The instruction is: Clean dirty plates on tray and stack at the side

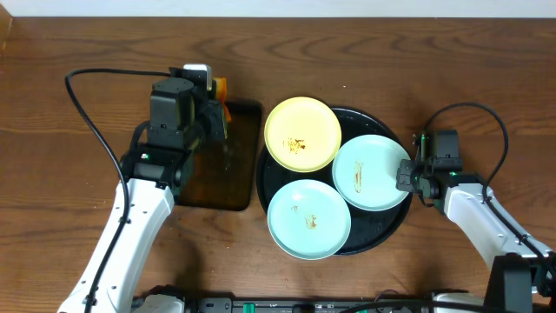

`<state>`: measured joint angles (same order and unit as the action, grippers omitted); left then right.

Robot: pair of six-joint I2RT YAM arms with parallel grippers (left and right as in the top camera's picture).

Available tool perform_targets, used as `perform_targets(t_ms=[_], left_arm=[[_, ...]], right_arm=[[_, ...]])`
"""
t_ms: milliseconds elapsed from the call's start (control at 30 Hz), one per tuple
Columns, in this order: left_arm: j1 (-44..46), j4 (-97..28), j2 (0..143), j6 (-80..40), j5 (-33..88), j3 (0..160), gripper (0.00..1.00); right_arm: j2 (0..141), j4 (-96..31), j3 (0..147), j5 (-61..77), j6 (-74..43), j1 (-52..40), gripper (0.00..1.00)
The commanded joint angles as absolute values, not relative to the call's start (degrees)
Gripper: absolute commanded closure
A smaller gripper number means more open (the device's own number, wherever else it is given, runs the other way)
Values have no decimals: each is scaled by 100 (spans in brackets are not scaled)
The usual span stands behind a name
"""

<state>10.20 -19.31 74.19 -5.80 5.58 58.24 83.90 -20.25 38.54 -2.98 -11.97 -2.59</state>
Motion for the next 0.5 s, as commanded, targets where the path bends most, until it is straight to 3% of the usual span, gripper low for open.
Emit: perform_targets(t_ms=[0,467], left_arm=[[1022,-2152,7555,-775,447,5828,93],[1022,-3017,8958,-1170,1007,5830,93]], right_arm=[[8414,-2036,3931,-451,-1219,-292,99],[8414,-2058,3931,-447,-1219,-292,99]])
